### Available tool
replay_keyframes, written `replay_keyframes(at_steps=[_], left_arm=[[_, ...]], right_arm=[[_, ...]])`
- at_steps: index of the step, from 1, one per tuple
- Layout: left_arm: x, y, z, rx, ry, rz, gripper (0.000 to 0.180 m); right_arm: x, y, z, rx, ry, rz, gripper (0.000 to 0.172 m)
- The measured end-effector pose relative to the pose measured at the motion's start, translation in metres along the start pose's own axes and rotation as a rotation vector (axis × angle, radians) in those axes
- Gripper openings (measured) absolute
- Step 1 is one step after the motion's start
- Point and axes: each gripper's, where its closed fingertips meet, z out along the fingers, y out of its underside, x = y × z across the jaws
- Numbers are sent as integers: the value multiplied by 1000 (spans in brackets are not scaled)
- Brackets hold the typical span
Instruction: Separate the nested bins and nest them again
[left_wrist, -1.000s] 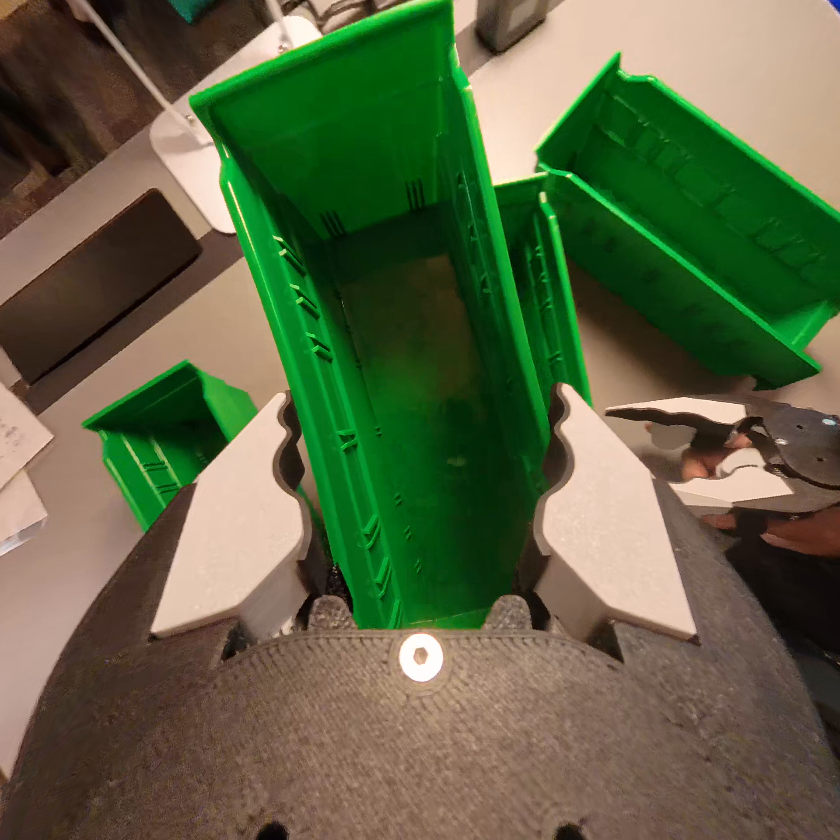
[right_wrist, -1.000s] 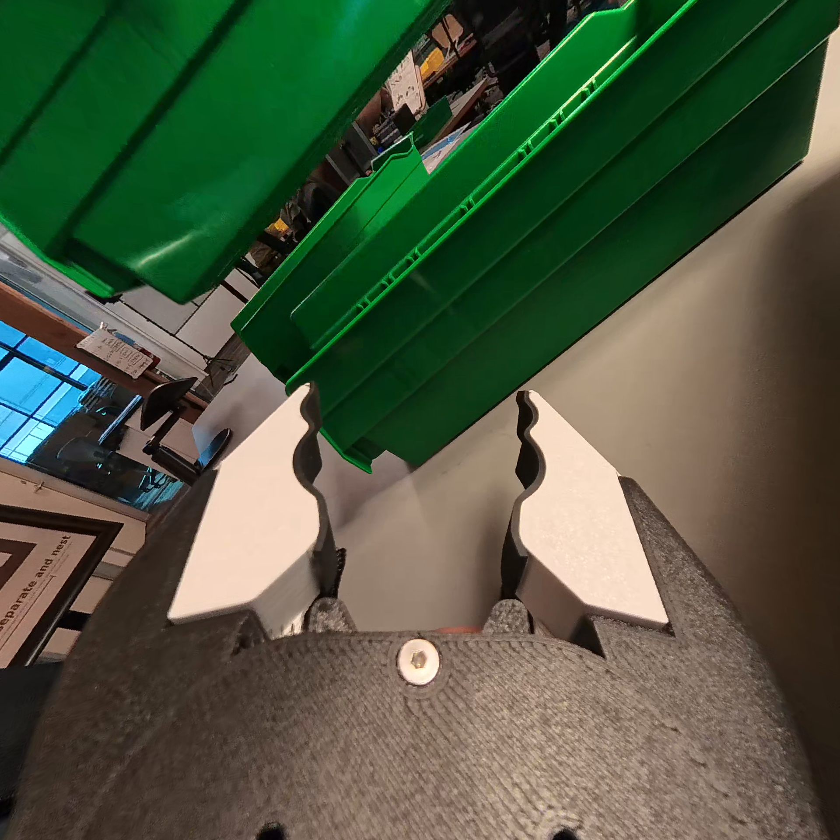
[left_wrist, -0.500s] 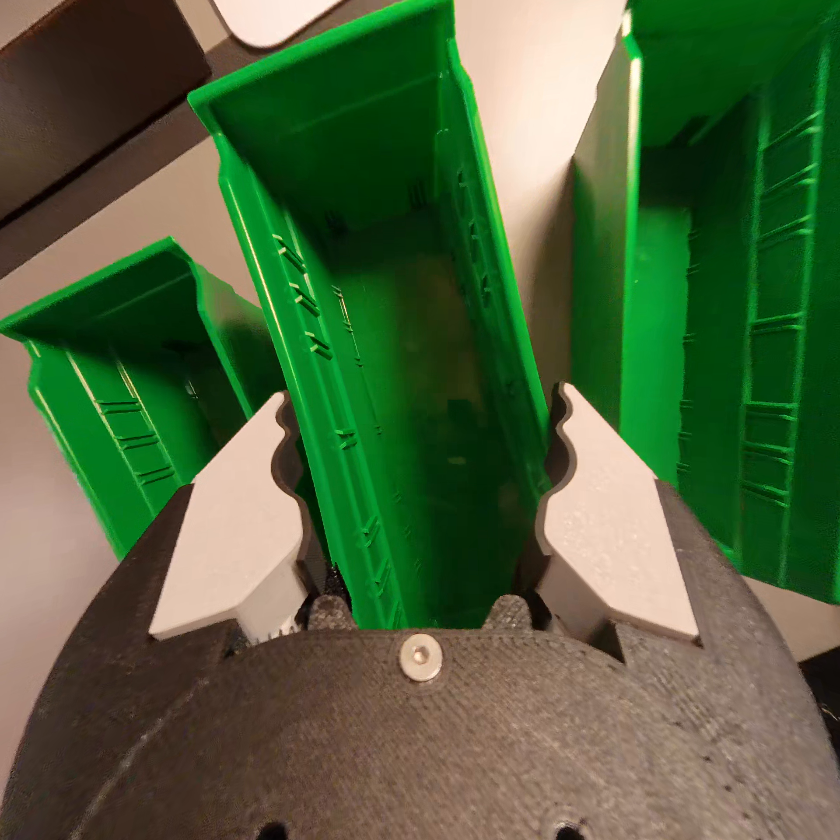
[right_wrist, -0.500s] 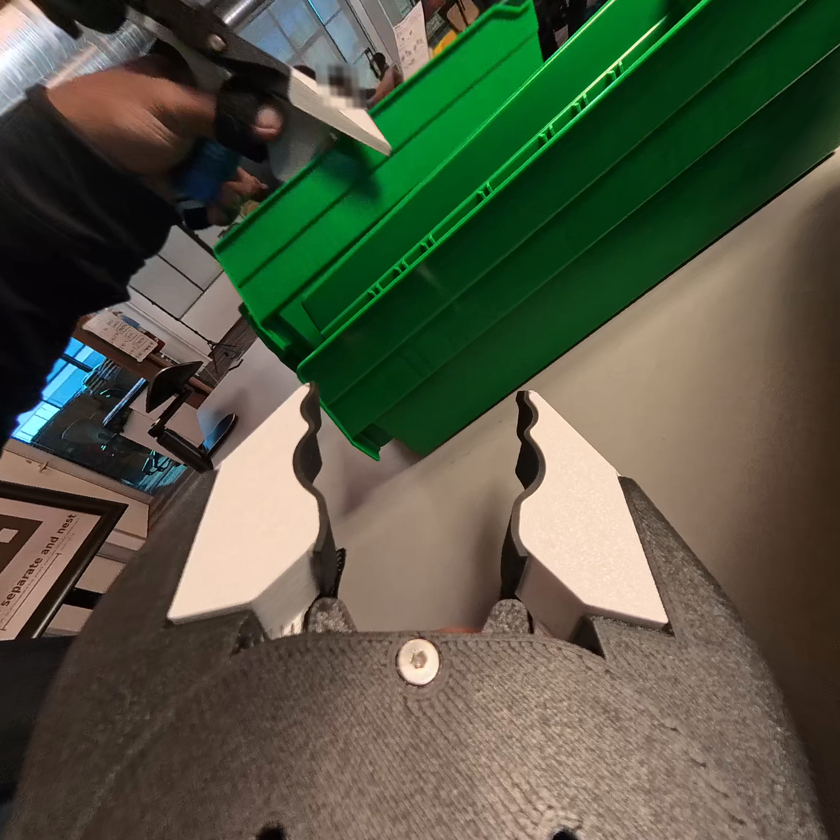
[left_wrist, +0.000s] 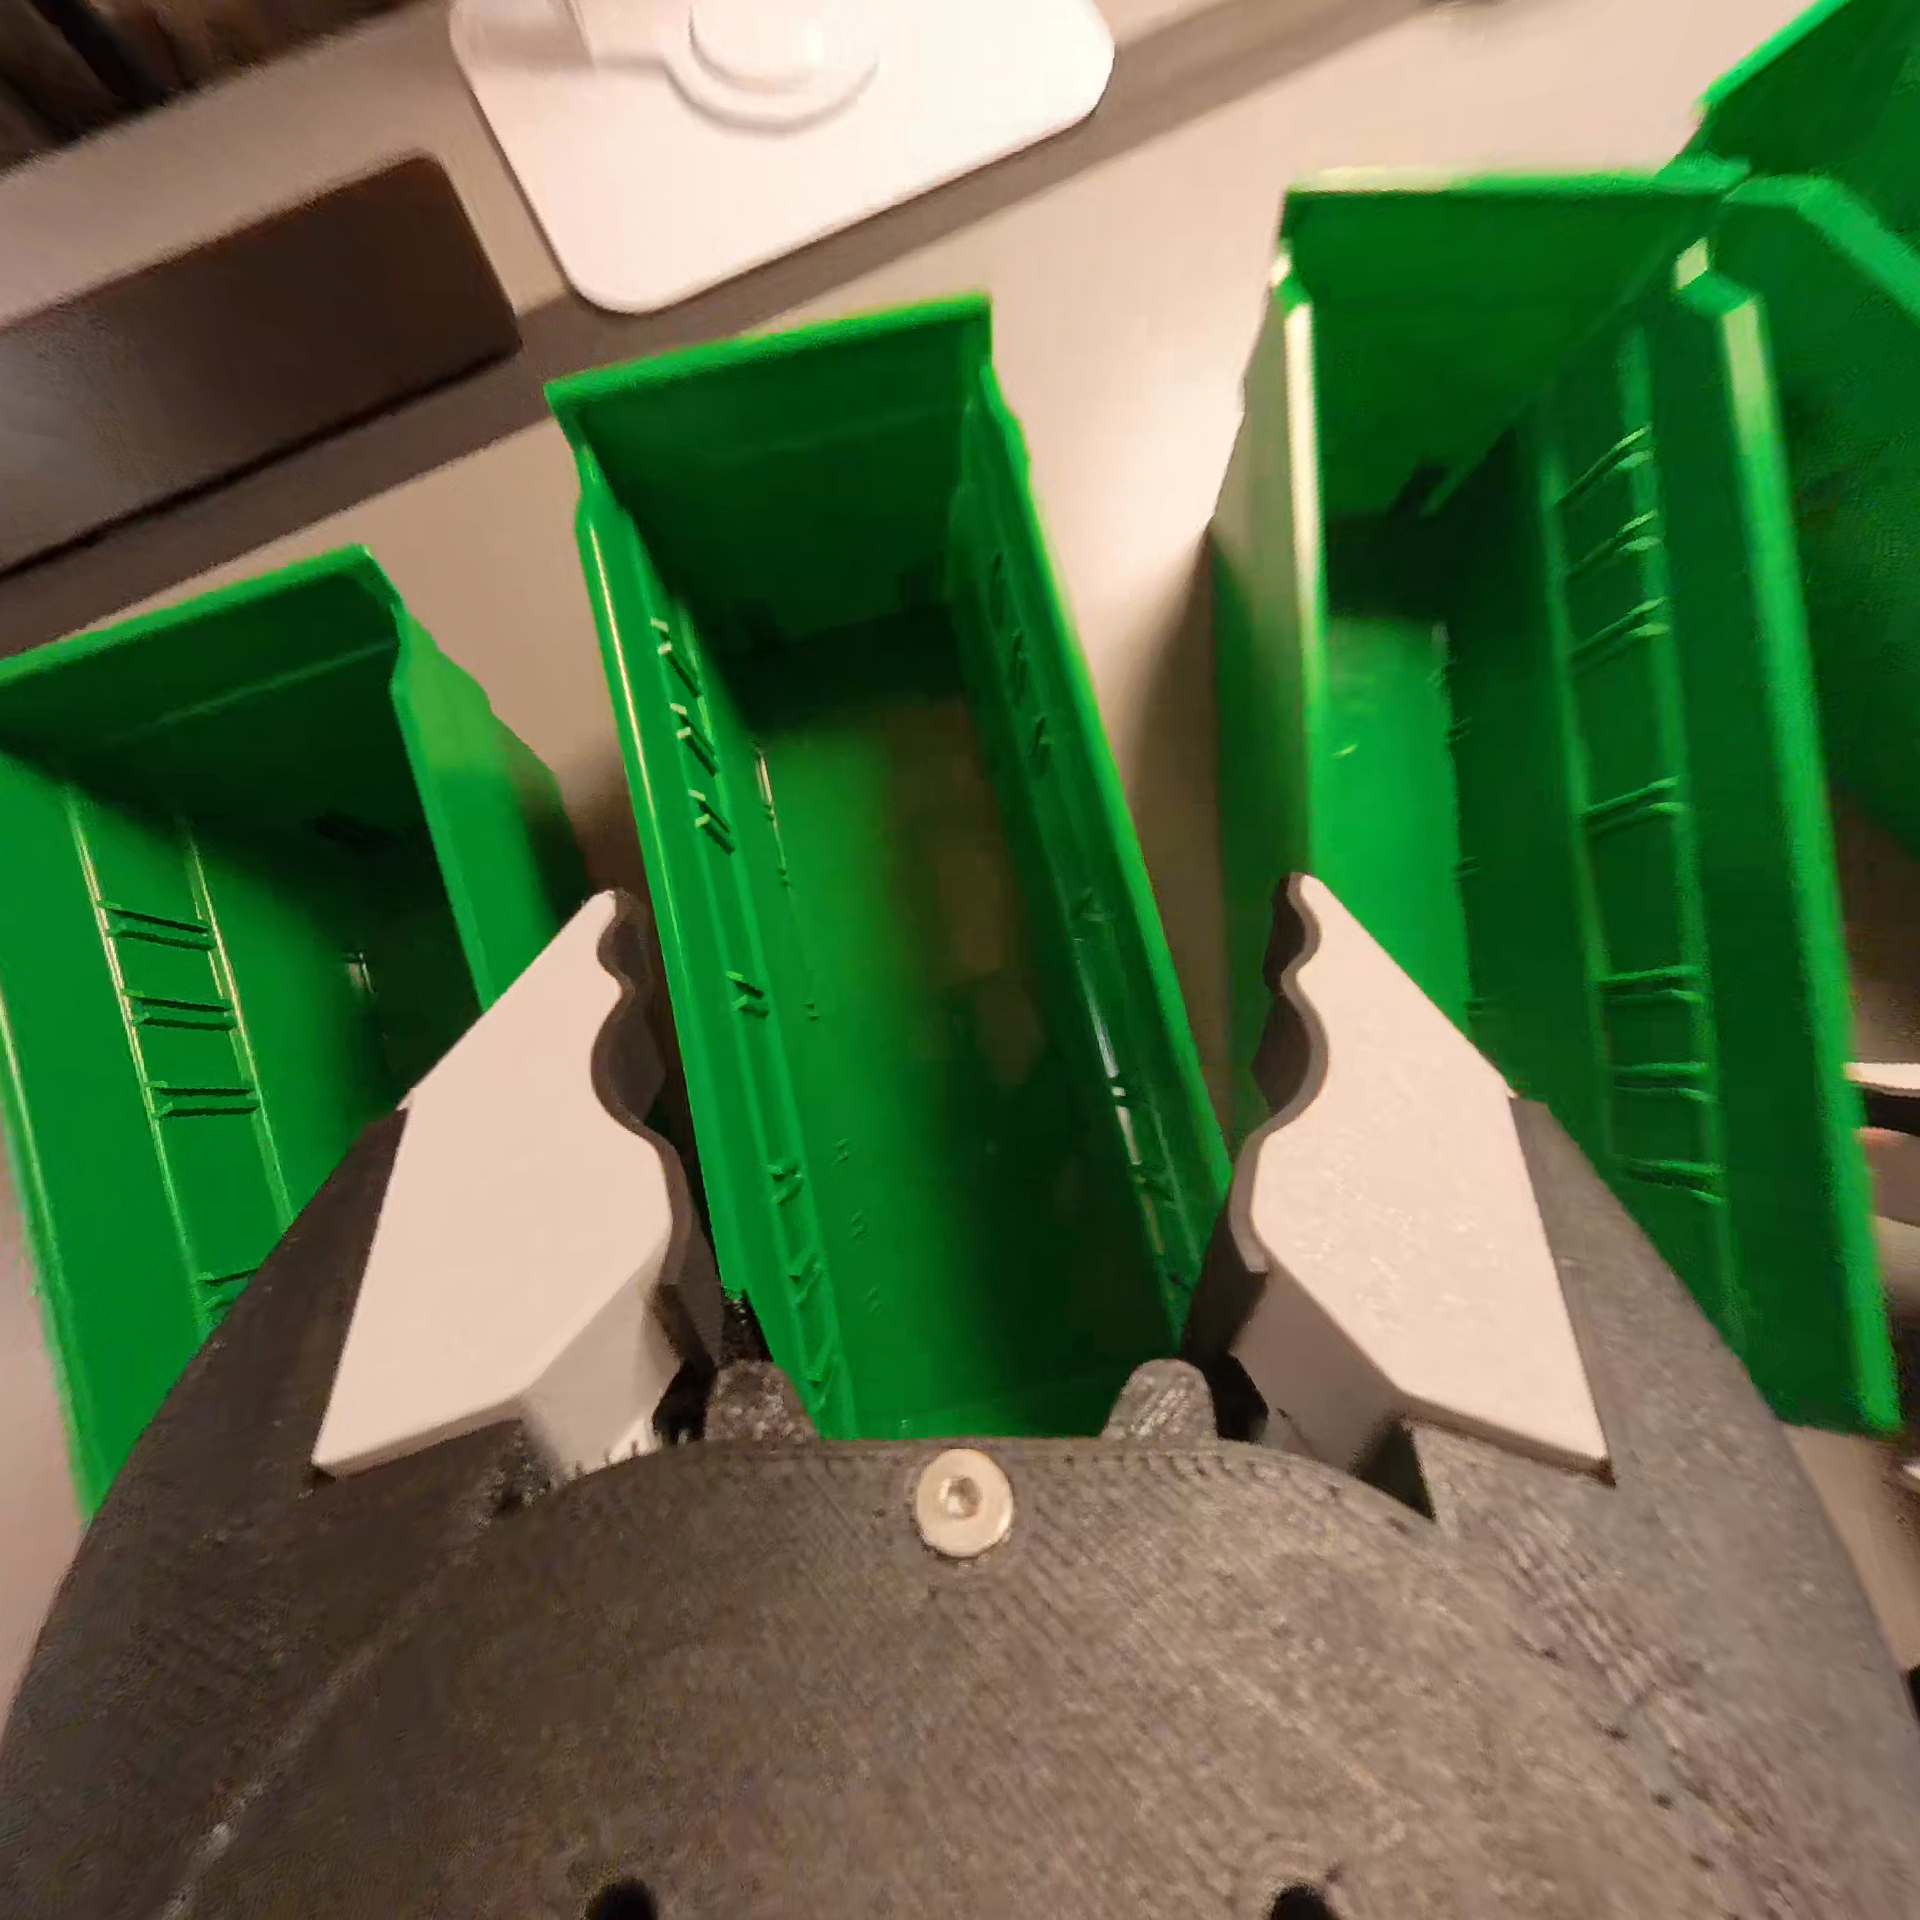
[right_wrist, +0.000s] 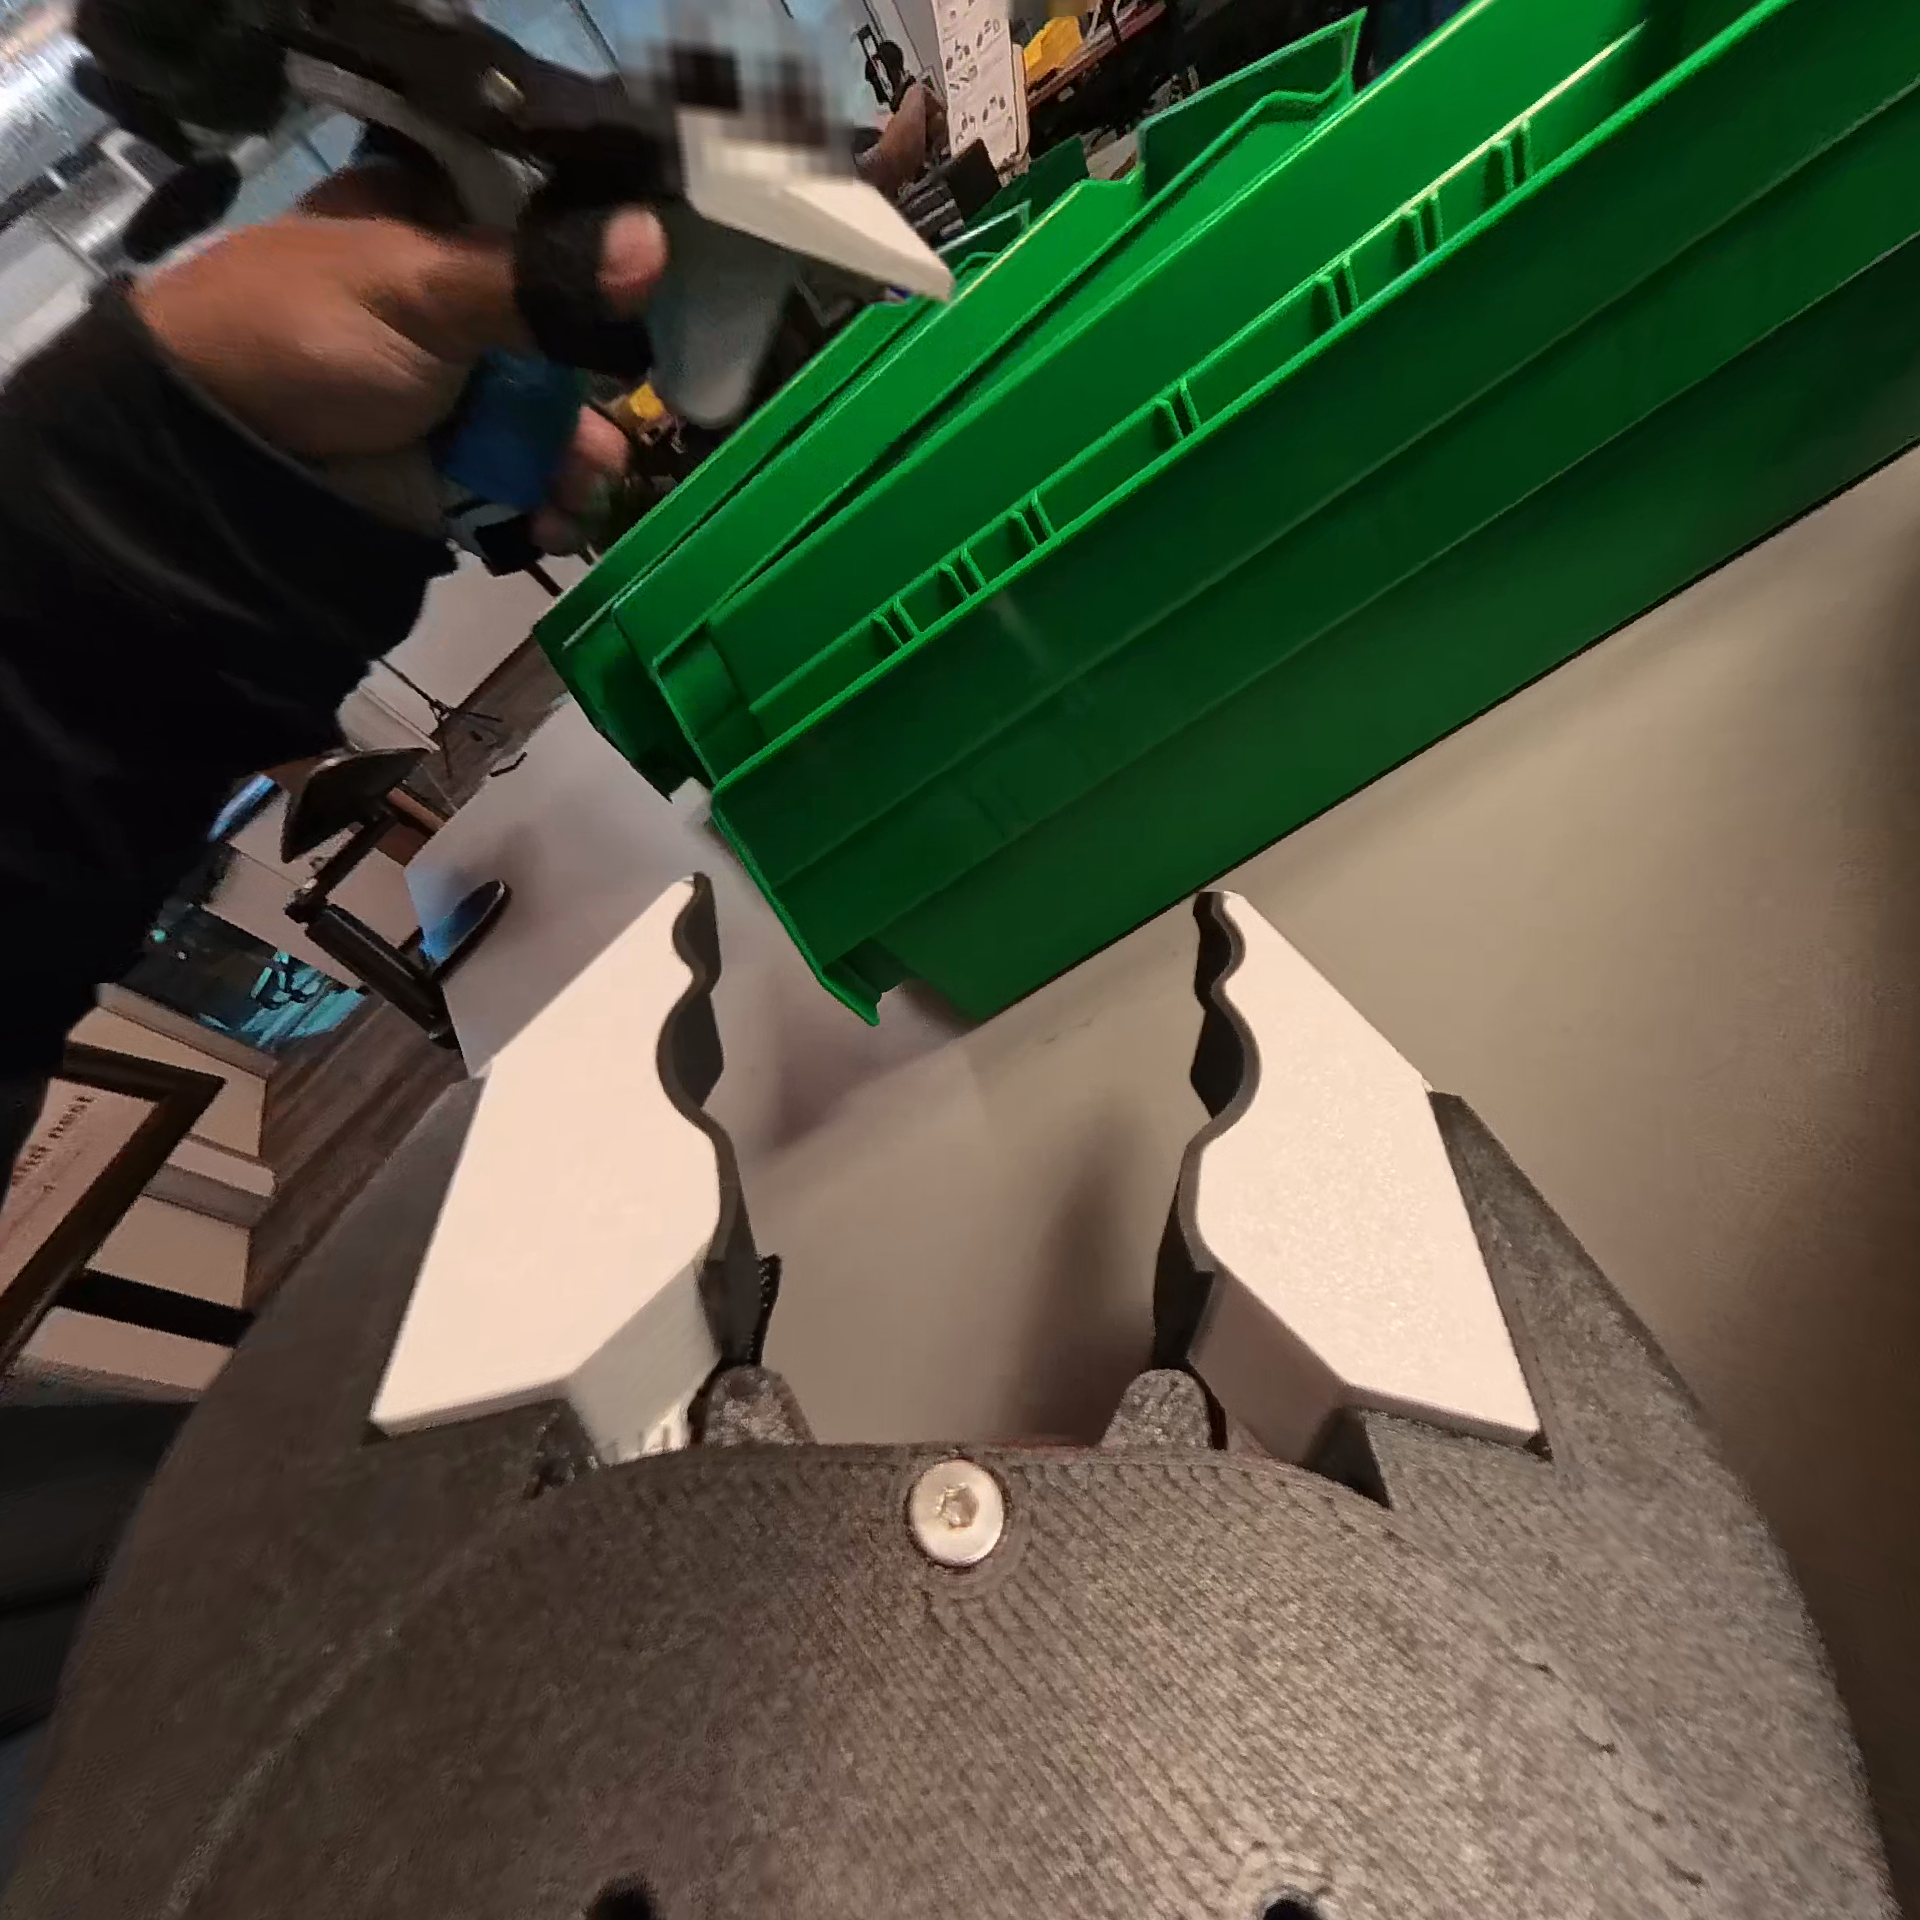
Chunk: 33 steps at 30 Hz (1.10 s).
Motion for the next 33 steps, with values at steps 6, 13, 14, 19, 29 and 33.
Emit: replay_keyframes(at_steps=[6, 13, 14, 19, 29, 33], left_arm=[[22, 13, -46, 183, 119, -47, 116], [47, 38, -71, 380, 290, -123, 95], [49, 41, -74, 404, 306, -133, 92], [60, 61, -85, 496, 391, -157, 84], [104, 118, -83, 473, 482, 25, 66], [119, 135, -68, 429, 516, 52, 63]], right_arm=[[-5, 8, 20, -77, 75, -125, 108], [10, 4, 19, -61, 167, -94, 82], [14, 4, 12, -55, 181, -92, 78], [48, -2, -28, -21, 328, -78, 68], [33, 6, -43, -38, 305, -126, 69], [43, 1, -35, -59, 365, -157, 69]])
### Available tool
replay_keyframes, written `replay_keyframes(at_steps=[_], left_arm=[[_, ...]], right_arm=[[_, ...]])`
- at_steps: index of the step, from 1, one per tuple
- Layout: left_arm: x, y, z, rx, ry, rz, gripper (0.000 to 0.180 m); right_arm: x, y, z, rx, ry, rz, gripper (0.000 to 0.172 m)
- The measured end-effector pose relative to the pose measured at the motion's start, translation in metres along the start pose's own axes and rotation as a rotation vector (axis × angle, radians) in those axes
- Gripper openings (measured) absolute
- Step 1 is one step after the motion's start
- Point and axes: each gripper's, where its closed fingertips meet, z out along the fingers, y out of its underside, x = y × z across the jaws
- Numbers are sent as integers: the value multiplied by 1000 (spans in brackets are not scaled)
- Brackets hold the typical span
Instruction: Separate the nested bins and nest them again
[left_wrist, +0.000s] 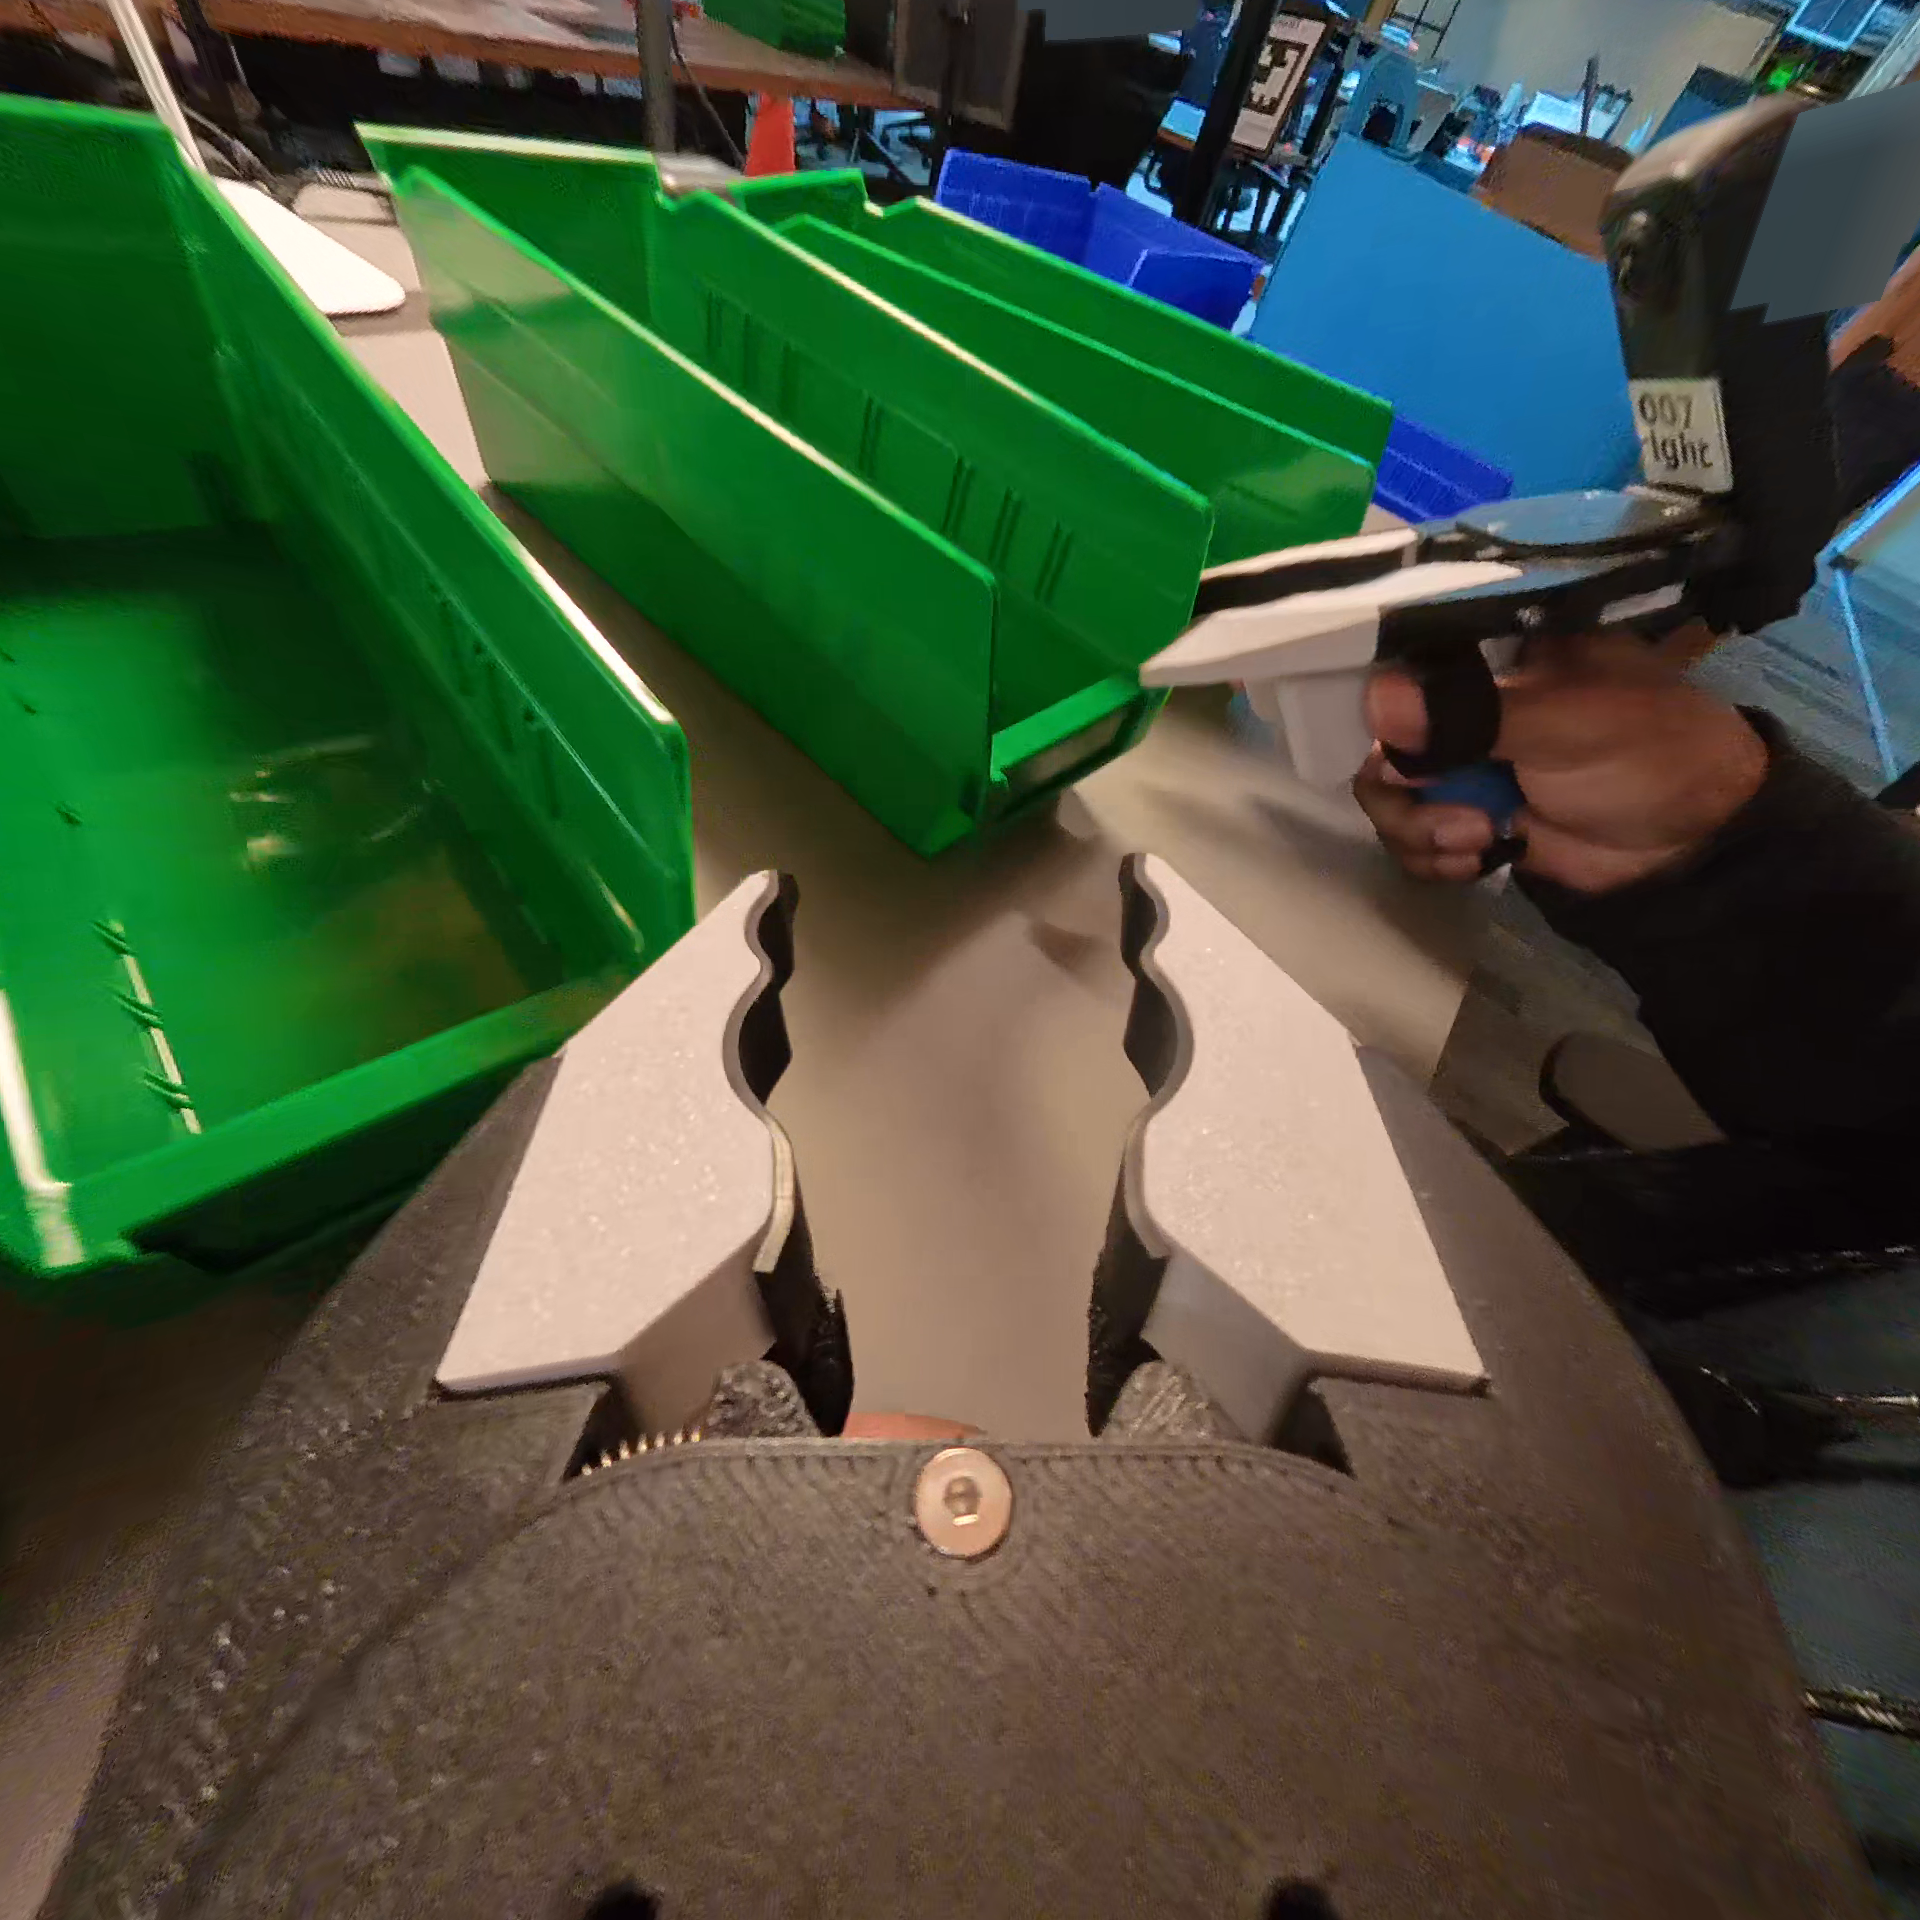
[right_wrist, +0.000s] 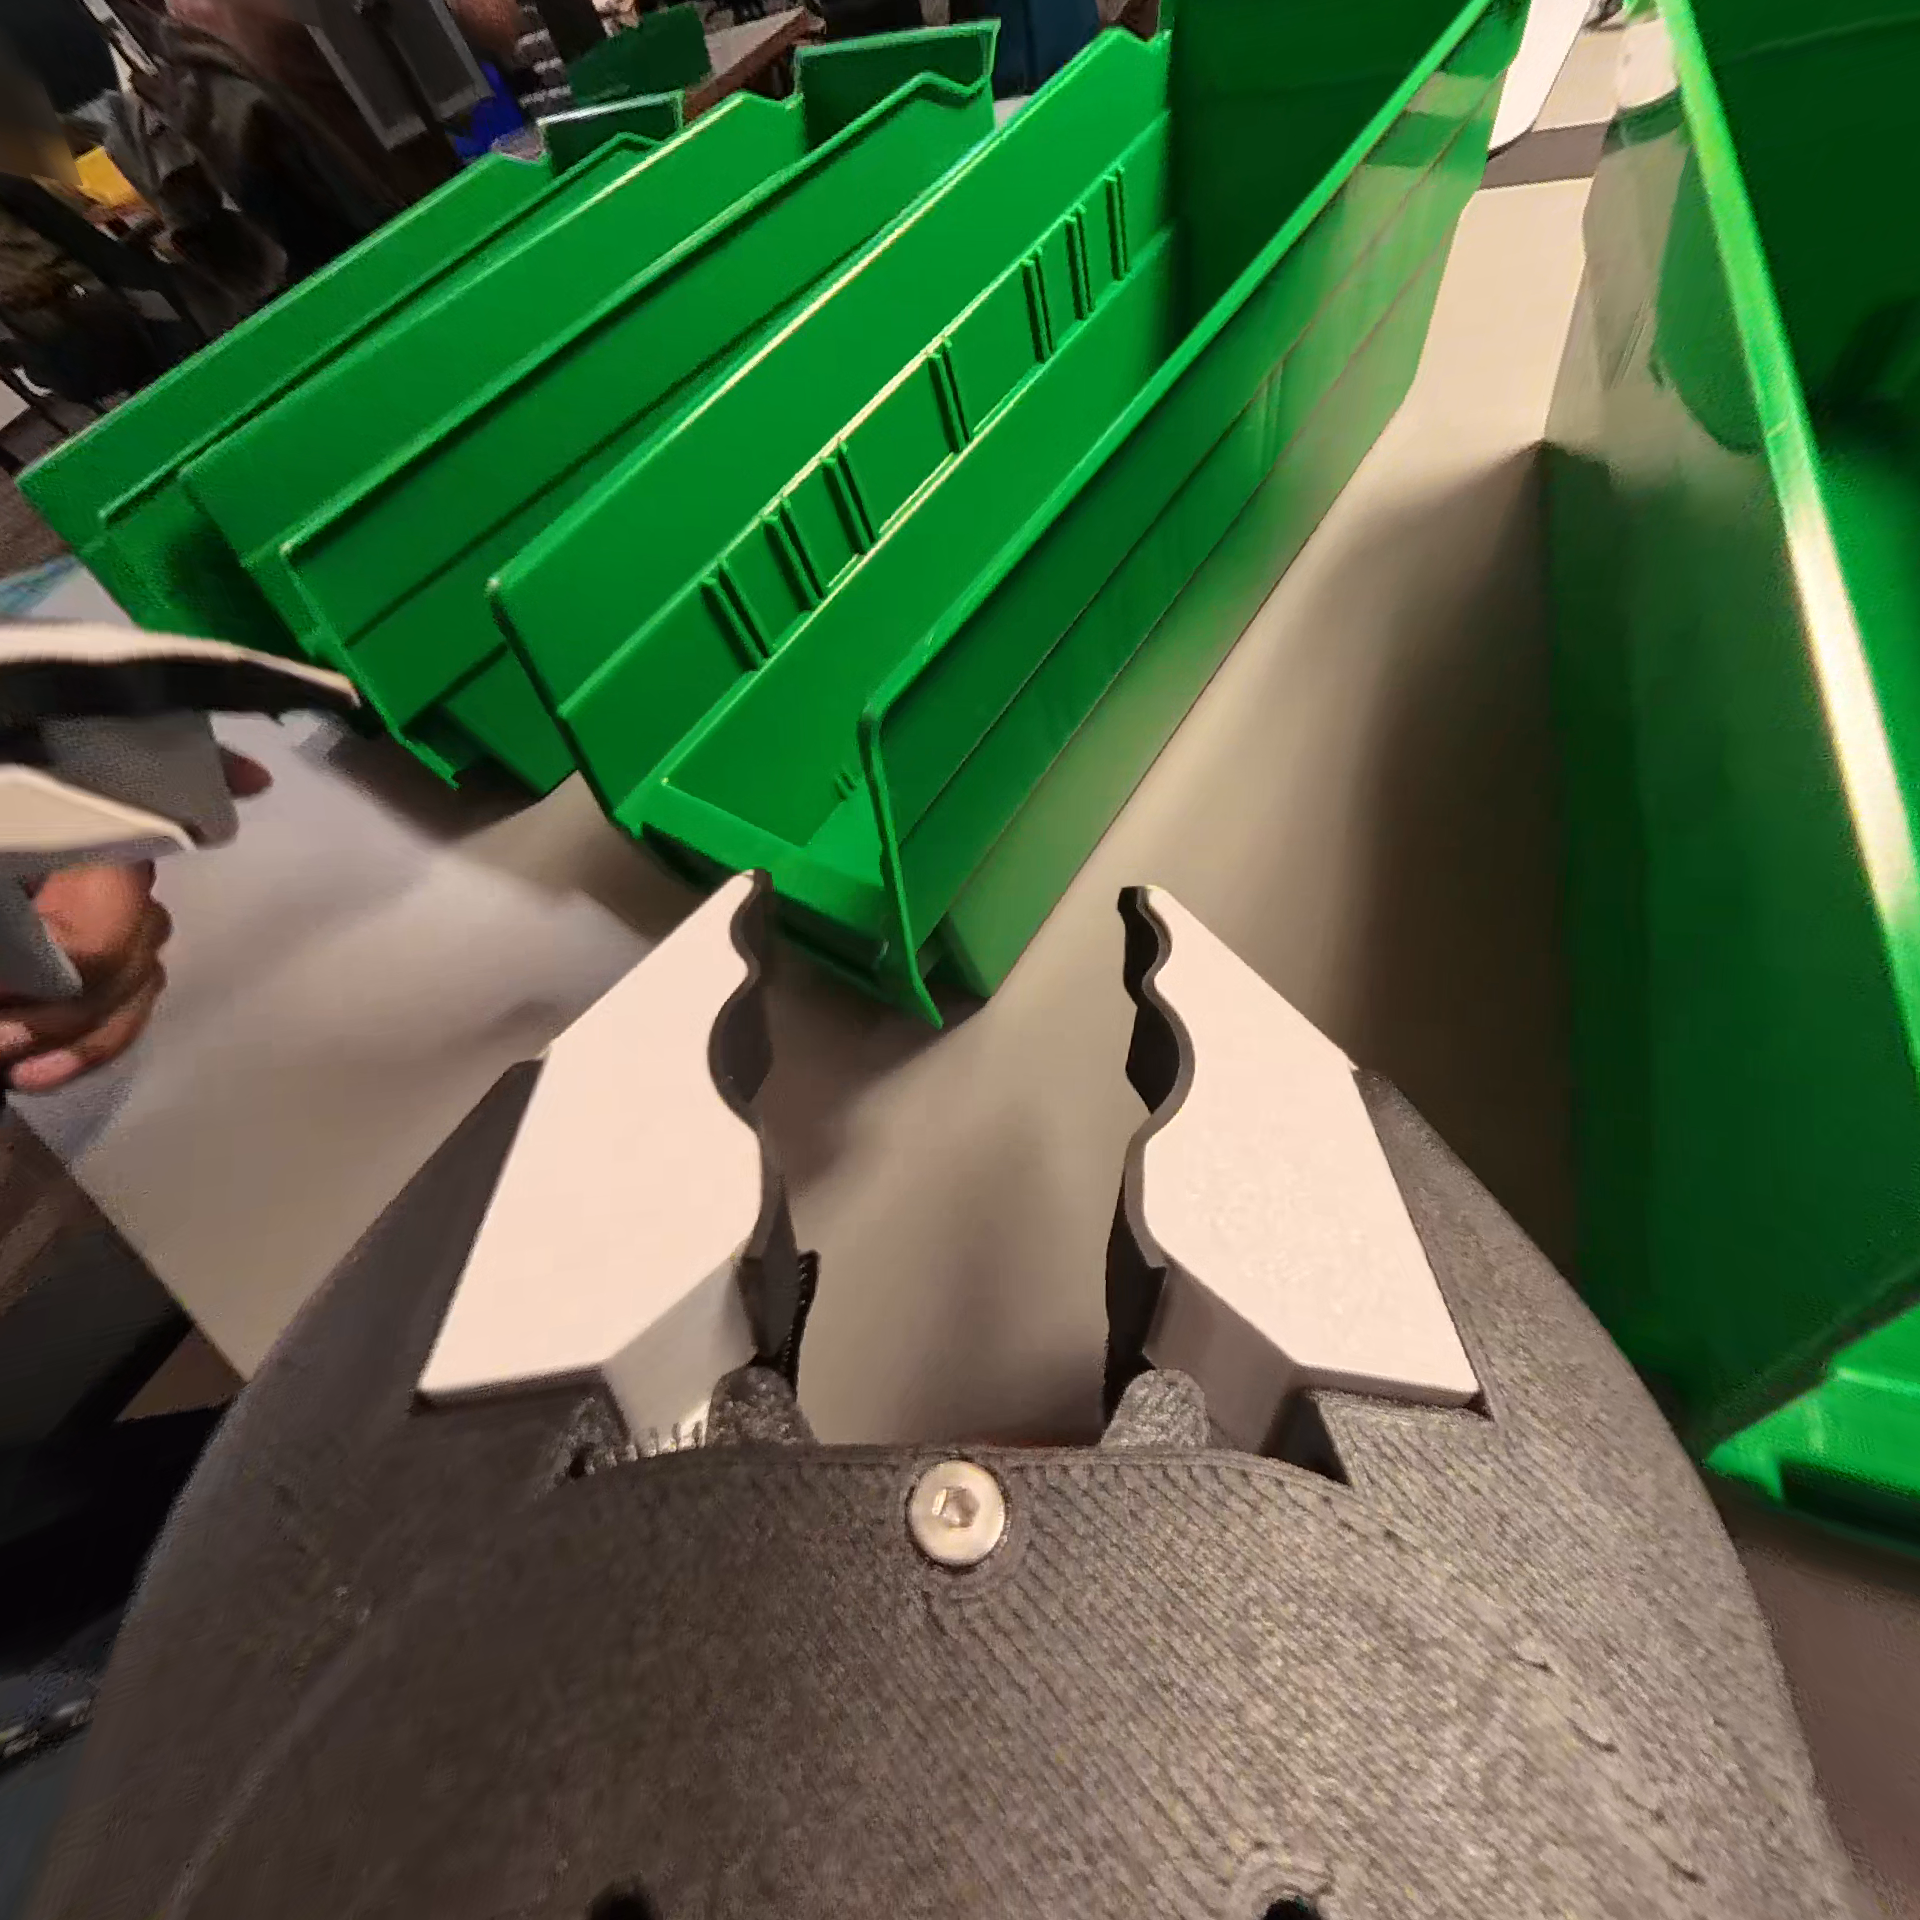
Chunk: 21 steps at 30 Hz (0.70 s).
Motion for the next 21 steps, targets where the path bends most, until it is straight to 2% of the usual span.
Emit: replay_keyframes(at_steps=[3, 5, 7, 13, 16, 21], left_arm=[[1, 10, 8, 2, 7, -36, 57], [-4, 13, 9, 23, -26, -53, 53], [-9, 7, 3, 73, -65, -56, 53], [-32, -11, -20, 239, -213, -81, 53], [-48, -11, -17, 219, -302, -79, 54], [-63, -13, 3, 158, -383, -36, 46]], right_arm=[[3, -8, 7, 28, 14, -5, 55], [5, -10, 10, 39, 30, -24, 35], [8, -10, 10, 50, 47, -51, 22], [27, -9, -1, 61, 109, -53, 15], [24, -8, -1, 56, 66, -39, 26], [22, -10, -1, 69, 13, -5, 26]])
